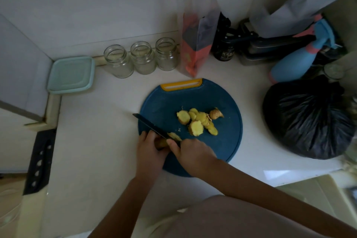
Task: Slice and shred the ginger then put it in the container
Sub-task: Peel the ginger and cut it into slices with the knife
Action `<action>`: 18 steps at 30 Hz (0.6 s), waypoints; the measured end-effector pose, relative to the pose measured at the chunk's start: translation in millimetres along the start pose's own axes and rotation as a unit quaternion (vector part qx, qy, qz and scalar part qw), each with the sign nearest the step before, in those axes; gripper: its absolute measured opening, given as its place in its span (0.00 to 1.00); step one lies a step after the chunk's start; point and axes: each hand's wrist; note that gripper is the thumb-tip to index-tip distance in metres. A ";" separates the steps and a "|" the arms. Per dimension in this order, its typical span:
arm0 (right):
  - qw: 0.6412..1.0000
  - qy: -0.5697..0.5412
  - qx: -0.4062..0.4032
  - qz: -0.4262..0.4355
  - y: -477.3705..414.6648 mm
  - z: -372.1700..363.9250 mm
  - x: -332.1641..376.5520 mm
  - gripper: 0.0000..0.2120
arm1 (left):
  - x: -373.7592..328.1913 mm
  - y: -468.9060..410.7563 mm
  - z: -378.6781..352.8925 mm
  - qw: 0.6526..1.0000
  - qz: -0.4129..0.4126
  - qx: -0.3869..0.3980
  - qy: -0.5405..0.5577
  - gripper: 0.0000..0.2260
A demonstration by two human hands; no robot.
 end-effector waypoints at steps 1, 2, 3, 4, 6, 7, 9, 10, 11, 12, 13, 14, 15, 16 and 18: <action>1.000 0.002 -0.001 0.000 2.1 0.4 -1.6 0.28 | -0.7 -0.6 0.9 1.000 0.000 0.003 0.003 0.13; 1.000 0.002 -0.003 0.000 4.8 0.7 -4.2 0.28 | -1.6 -1.2 1.9 1.000 -0.001 0.003 0.009 0.13; 1.000 0.003 -0.006 -0.002 8.5 0.6 -7.6 0.29 | -2.6 -2.0 2.6 1.000 0.004 0.003 0.015 0.13; 1.000 0.005 -0.010 -0.003 13.0 -0.1 -11.9 0.29 | -3.1 -3.0 3.0 1.000 0.012 0.002 0.020 0.13; 1.000 0.003 -0.014 -0.009 24.1 -3.9 -21.8 0.30 | -2.5 -3.7 3.4 0.999 0.021 0.001 0.029 0.14; 1.000 0.000 -0.017 -0.012 28.7 -5.8 -26.9 0.31 | -2.5 -3.6 4.0 0.999 0.022 0.002 0.034 0.15; 1.000 -0.013 -0.016 -0.014 34.4 -8.6 -34.8 0.34 | -2.0 -3.4 4.9 0.999 0.016 0.010 0.041 0.15; 1.000 -0.019 -0.012 -0.015 35.4 -10.3 -37.3 0.37 | -1.7 -3.3 5.2 0.999 0.011 0.015 0.043 0.16; 1.000 -0.022 -0.009 -0.017 36.1 -11.4 -38.4 0.37 | -1.5 -3.1 5.3 0.999 0.007 0.019 0.043 0.16; 0.999 -0.024 -0.008 -0.023 36.7 -11.8 -38.8 0.36 | -1.3 -2.9 5.1 0.999 0.005 0.021 0.043 0.16; 0.999 -0.023 -0.010 -0.029 37.0 -12.3 -39.0 0.33 | -1.1 -2.6 4.4 0.999 0.002 0.019 0.042 0.16; 0.999 -0.020 -0.012 -0.033 37.1 -12.7 -38.7 0.31 | -0.4 -2.5 3.8 0.999 0.000 0.015 0.038 0.16; 0.999 -0.016 -0.014 -0.034 37.3 -12.8 -37.7 0.30 | -0.2 -2.5 3.1 0.999 -0.001 0.012 0.035 0.16; 0.999 -0.015 -0.012 -0.033 37.7 -12.5 -36.1 0.30 | -0.3 -2.3 2.7 0.999 -0.002 0.010 0.032 0.16; 0.999 -0.015 -0.007 -0.031 36.6 -12.3 -34.3 0.29 | -0.9 -2.2 2.5 1.000 -0.011 0.006 0.029 0.15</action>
Point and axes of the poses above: each hand's wrist, its own y-axis away from the middle knuckle, its own z-axis out of the back of the hand, x = y × z, and after that the axes turned 13 degrees about y, right-handed
